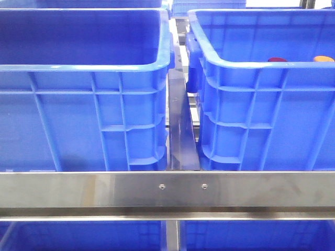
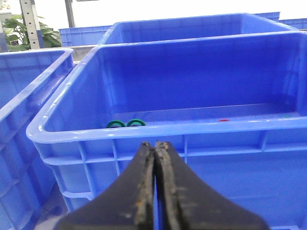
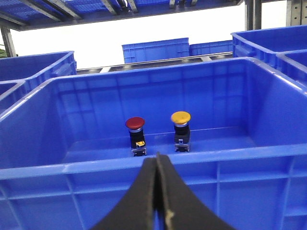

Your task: Pick red and yellow buttons and place in box

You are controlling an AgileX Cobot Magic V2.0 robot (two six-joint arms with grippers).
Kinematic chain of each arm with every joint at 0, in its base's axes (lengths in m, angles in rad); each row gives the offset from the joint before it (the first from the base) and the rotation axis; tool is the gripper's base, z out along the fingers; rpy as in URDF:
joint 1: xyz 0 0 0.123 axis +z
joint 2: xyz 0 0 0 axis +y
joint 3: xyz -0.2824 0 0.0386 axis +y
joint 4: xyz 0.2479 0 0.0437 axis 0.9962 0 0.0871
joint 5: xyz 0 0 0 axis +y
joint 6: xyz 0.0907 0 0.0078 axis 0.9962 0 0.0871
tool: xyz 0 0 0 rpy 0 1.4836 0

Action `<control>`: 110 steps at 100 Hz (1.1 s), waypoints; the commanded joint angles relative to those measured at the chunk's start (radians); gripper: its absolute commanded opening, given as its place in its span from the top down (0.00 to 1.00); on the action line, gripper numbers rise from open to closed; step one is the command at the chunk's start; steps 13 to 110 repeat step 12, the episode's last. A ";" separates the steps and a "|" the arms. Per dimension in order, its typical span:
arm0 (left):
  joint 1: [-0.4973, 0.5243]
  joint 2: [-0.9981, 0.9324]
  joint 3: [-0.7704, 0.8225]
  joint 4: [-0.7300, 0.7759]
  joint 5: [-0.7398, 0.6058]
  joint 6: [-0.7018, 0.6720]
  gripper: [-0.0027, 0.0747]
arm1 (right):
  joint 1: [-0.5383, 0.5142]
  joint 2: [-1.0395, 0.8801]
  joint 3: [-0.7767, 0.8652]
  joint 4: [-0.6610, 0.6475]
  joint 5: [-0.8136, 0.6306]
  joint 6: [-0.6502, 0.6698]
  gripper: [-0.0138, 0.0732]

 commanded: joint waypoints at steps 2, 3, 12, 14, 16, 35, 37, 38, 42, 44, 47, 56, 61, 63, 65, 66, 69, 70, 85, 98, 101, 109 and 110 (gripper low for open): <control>0.004 -0.034 0.048 -0.007 -0.082 -0.003 0.99 | 0.000 -0.027 -0.019 -0.013 -0.085 0.004 0.92; 0.004 -0.034 0.048 -0.007 -0.082 -0.003 0.99 | 0.000 -0.027 -0.019 -0.013 -0.085 0.004 0.92; 0.004 -0.034 0.048 -0.007 -0.082 -0.003 0.99 | 0.000 -0.027 -0.019 -0.013 -0.085 0.004 0.92; 0.004 -0.034 0.048 -0.007 -0.082 -0.003 0.99 | 0.000 -0.027 -0.019 -0.013 -0.085 0.004 0.92; 0.004 -0.034 0.048 -0.007 -0.082 -0.003 0.99 | 0.000 -0.027 -0.019 -0.013 -0.085 0.004 0.92; 0.004 -0.034 0.048 -0.007 -0.082 -0.003 0.99 | 0.000 -0.027 -0.019 -0.013 -0.085 0.004 0.92; 0.004 -0.034 0.048 -0.007 -0.082 -0.003 0.99 | 0.000 -0.027 -0.019 -0.013 -0.085 0.004 0.92; 0.004 -0.034 0.048 -0.007 -0.082 -0.003 0.99 | 0.000 -0.027 -0.019 -0.013 -0.085 0.004 0.92; 0.004 -0.034 0.048 -0.007 -0.082 -0.003 0.99 | 0.000 -0.027 -0.019 -0.013 -0.085 0.004 0.92; 0.004 -0.034 0.048 -0.007 -0.082 -0.003 0.99 | 0.000 -0.027 -0.019 -0.013 -0.085 0.004 0.92; 0.004 -0.034 0.048 -0.007 -0.082 -0.003 0.99 | 0.000 -0.027 -0.019 -0.013 -0.085 0.004 0.92; 0.004 -0.034 0.048 -0.007 -0.082 -0.003 0.99 | 0.000 -0.027 -0.019 -0.013 -0.085 0.004 0.92; 0.004 -0.034 0.048 -0.007 -0.082 -0.003 0.99 | 0.000 -0.027 -0.019 -0.013 -0.085 0.004 0.92; 0.004 -0.034 0.048 -0.007 -0.082 -0.003 0.99 | 0.000 -0.027 -0.019 -0.013 -0.085 0.004 0.92; 0.004 -0.034 0.048 -0.007 -0.082 -0.003 0.99 | 0.000 -0.027 -0.019 -0.013 -0.085 0.004 0.92; 0.004 -0.034 0.048 -0.007 -0.082 -0.003 0.99 | 0.000 -0.027 -0.019 -0.013 -0.085 0.004 0.92; 0.004 -0.034 0.048 -0.007 -0.082 -0.003 0.99 | 0.000 -0.027 -0.019 -0.013 -0.085 0.004 0.92; 0.004 -0.034 0.048 -0.007 -0.082 -0.003 0.99 | 0.000 -0.027 -0.019 -0.013 -0.085 0.004 0.92; 0.004 -0.034 0.048 -0.007 -0.082 -0.003 0.99 | 0.000 -0.027 -0.019 -0.013 -0.085 0.004 0.92; 0.004 -0.034 0.048 -0.007 -0.082 -0.003 0.99 | 0.000 -0.027 -0.019 -0.013 -0.085 0.004 0.92; 0.004 -0.034 0.048 -0.007 -0.082 -0.003 0.99 | 0.000 -0.027 -0.019 -0.013 -0.085 0.004 0.92; 0.004 -0.034 0.048 -0.007 -0.082 -0.003 0.99 | 0.000 -0.027 -0.019 -0.013 -0.085 0.004 0.92; 0.004 -0.034 0.048 -0.007 -0.082 -0.003 0.99 | 0.000 -0.027 -0.019 -0.013 -0.085 0.004 0.92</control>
